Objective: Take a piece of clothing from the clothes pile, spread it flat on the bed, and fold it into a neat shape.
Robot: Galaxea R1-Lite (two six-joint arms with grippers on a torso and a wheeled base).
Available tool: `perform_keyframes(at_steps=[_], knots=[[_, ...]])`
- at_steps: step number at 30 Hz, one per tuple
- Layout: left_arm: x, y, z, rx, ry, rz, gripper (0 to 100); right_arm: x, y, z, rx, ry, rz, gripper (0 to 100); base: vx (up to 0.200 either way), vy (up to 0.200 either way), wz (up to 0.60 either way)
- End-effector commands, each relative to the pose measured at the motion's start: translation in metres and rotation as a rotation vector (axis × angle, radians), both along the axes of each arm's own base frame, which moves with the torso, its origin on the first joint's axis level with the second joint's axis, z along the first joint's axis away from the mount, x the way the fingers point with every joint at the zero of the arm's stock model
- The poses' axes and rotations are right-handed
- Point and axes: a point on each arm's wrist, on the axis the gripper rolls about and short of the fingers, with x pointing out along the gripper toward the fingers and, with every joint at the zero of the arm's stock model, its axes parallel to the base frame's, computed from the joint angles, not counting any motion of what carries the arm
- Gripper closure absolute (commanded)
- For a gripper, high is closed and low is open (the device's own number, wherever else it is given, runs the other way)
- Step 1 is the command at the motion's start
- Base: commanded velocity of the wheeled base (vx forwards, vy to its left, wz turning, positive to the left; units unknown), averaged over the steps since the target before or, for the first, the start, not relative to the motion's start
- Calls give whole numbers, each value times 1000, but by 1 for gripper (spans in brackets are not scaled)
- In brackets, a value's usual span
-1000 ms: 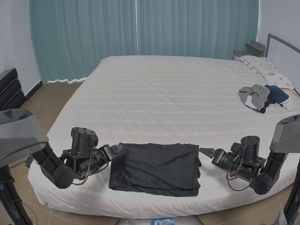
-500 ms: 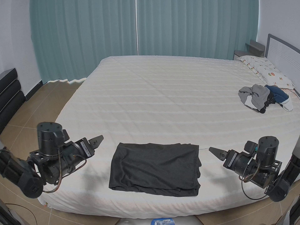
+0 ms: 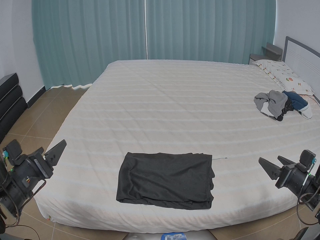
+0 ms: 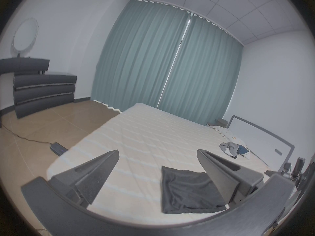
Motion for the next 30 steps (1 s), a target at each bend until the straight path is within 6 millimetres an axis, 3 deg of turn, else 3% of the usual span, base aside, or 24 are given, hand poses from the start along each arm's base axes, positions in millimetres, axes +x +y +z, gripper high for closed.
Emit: perform_keyframes(at_steps=[1, 8, 13, 15, 20, 21, 24, 26, 27, 30], knots=[[-82, 36, 8, 79, -161, 83, 0, -70, -37, 13, -77, -181, -87, 0, 0, 0, 0], [-115, 47, 0, 212, -208, 234, 0, -88, -49, 11, -123, -241, -235, 0, 0, 0, 0], [-138, 49, -11, 295, -249, 332, 0, -106, -52, -5, -178, -248, -256, 0, 0, 0, 0], [-149, 49, -22, 316, -261, 354, 0, -123, -53, -13, -206, -247, -234, 0, 0, 0, 0], [-154, 46, -32, 327, -255, 412, 0, -142, -53, -17, -286, -238, -228, 0, 0, 0, 0], [-153, 45, -47, 347, -254, 376, 0, -145, -52, -21, -290, -230, -253, 0, 0, 0, 0], [-145, 45, -61, 369, -239, 361, 0, -149, -50, -35, -318, -238, -223, 0, 0, 0, 0], [-143, 45, -65, 367, -238, 364, 0, -148, -50, -38, -334, -226, -228, 0, 0, 0, 0], [-136, 45, -79, 379, -229, 365, 0, -145, -51, -43, -354, -198, -285, 0, 0, 0, 0], [-135, 45, -82, 358, -220, 363, 0, -142, -53, -52, -353, -164, -337, 0, 0, 0, 0]])
